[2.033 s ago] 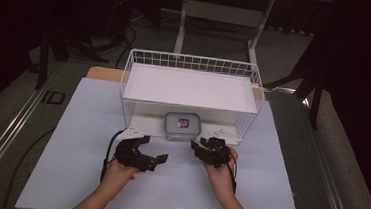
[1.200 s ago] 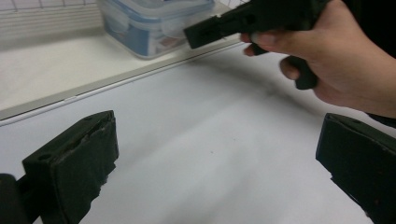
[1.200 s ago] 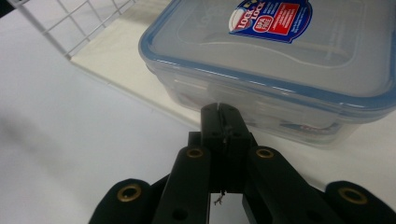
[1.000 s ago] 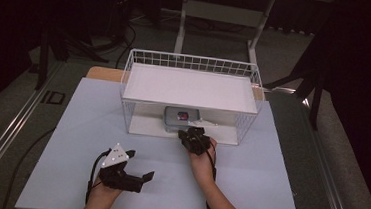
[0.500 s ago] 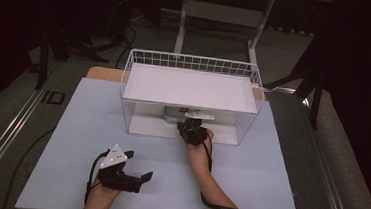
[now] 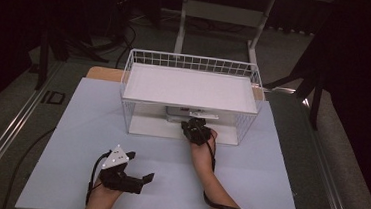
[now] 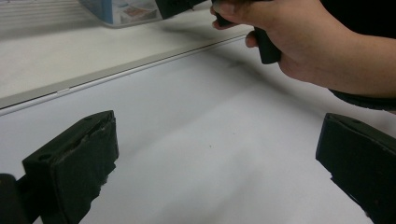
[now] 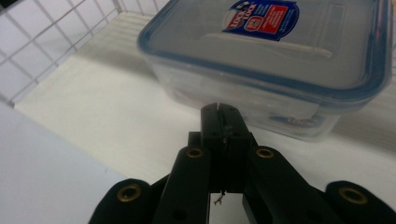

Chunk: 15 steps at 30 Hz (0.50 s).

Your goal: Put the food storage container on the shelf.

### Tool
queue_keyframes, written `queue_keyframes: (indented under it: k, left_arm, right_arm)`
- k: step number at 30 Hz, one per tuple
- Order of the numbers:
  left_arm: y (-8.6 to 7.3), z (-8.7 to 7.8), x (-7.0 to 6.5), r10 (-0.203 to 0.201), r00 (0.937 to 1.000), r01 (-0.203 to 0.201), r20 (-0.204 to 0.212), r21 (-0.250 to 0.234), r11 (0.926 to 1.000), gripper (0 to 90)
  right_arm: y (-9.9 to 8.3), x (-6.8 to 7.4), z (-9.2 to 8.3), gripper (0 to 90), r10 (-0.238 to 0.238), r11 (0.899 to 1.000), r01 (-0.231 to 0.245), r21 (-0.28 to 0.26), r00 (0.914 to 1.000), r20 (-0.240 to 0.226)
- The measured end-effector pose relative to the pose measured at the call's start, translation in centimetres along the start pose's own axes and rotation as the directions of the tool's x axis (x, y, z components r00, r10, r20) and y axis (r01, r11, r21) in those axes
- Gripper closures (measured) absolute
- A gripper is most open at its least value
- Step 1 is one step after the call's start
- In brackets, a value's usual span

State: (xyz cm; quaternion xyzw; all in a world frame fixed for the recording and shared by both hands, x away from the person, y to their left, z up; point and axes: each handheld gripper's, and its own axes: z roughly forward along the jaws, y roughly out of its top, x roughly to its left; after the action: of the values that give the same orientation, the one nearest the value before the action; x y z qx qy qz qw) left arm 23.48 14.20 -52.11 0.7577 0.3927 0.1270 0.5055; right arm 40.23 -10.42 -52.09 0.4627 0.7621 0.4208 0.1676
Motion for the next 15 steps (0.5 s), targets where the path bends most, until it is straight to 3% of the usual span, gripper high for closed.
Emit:
queue_keyframes:
  k: [4,5,7,8,9,11,13,15]
  left_arm:
    - [0.1,0.0,-0.1,0.006,1.0,-0.006,0.002,-0.001,1.0,0.3]
    - [0.1,0.0,-0.1,0.009,1.0,-0.009,0.005,-0.002,1.0,0.3]
    - [0.2,-0.1,-0.2,0.008,1.0,-0.008,0.003,-0.004,1.0,0.3]
    - [0.2,-0.2,-0.2,0.012,0.9999,-0.012,0.003,-0.007,0.9999,0.3]
    - [0.2,-0.2,-0.2,0.011,0.9999,-0.011,0.004,-0.012,0.9999,0.3]
    - [0.3,-0.3,-0.3,0.016,0.9999,-0.016,0.002,-0.017,0.9997,0.3]
    - [0.3,-0.4,-0.3,0.016,0.9999,-0.016,0.005,-0.015,0.9998,0.3]
    - [0.4,-0.3,-0.4,0.02,0.9998,-0.02,-0.005,-0.007,0.9998,0.3]
  right_arm:
    - [-0.3,0.0,-0.5,87.7,-0.003,1.0,0.003,-0.008,1.0,-0.009]
    - [-0.6,0.1,-0.9,81.7,-0.003,1.0,0.003,-0.018,0.9997,-0.026]
    - [-0.8,0.3,-1.1,77.9,-0.017,1.0,0.017,-0.017,0.9994,-0.029]
    - [-1.1,0.7,-1.7,64.8,-0.047,0.999,0.045,-0.028,0.998,-0.043]
    - [-1.1,0.7,-1.7,64.8,-0.047,0.999,0.045,-0.028,0.998,-0.043]
    - [-1.2,0.9,-2.3,49.8,-0.08,0.996,0.077,-0.048,0.9951,-0.058]
    - [-1.3,0.9,-2.8,33.9,-0.054,0.997,0.048,-0.055,0.9923,-0.111]
    - [-1.4,1.2,-3.1,27.6,-0.076,0.996,0.07,-0.047,0.9857,-0.15]
